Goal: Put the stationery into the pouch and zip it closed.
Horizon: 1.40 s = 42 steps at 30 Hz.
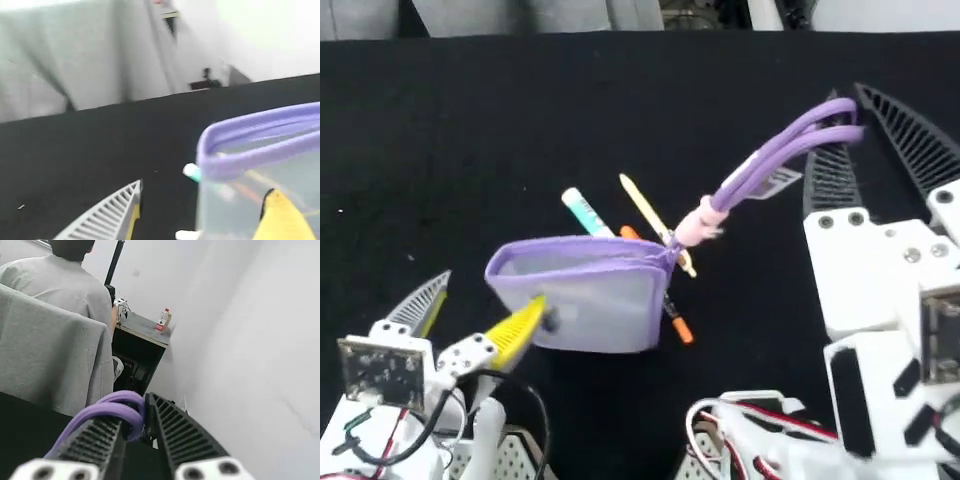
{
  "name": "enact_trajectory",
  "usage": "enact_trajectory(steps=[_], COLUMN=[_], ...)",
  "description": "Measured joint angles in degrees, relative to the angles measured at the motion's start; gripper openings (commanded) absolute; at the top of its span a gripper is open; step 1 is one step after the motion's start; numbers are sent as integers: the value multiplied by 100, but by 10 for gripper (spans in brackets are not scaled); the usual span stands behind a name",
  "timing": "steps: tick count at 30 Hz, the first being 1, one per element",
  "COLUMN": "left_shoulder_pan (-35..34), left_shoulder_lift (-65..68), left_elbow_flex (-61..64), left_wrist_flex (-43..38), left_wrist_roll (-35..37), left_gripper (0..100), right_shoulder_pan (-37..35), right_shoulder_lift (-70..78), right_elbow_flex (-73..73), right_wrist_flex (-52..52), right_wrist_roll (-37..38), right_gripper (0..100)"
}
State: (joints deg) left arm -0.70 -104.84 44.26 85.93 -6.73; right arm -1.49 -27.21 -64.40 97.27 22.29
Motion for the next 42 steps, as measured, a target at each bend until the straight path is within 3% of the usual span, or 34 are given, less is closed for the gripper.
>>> enact_trajectory(steps=[9,19,23,29,34,42], left_shoulder_pan=[-299,-325,-325,-325,-325,-79], left_shoulder_lift=[0,53,62,193,1275,4668], left_elbow_flex=[598,2831,3314,3332,2831,1257], left_wrist_flex=[-237,-2127,-2716,-2857,-2857,-2664], left_wrist_roll=[-18,18,677,1363,1925,3007], left_gripper=[375,375,375,374,374,379], right_shoulder_pan=[1134,1969,2488,2743,2743,2743], right_shoulder_lift=[70,79,79,79,79,79], right_elbow_flex=[527,571,571,571,571,571], right_wrist_flex=[-246,-431,-501,-510,-510,-510], right_wrist_roll=[0,-123,-475,-527,-527,-527], right_gripper=[11,11,11,11,11,11])
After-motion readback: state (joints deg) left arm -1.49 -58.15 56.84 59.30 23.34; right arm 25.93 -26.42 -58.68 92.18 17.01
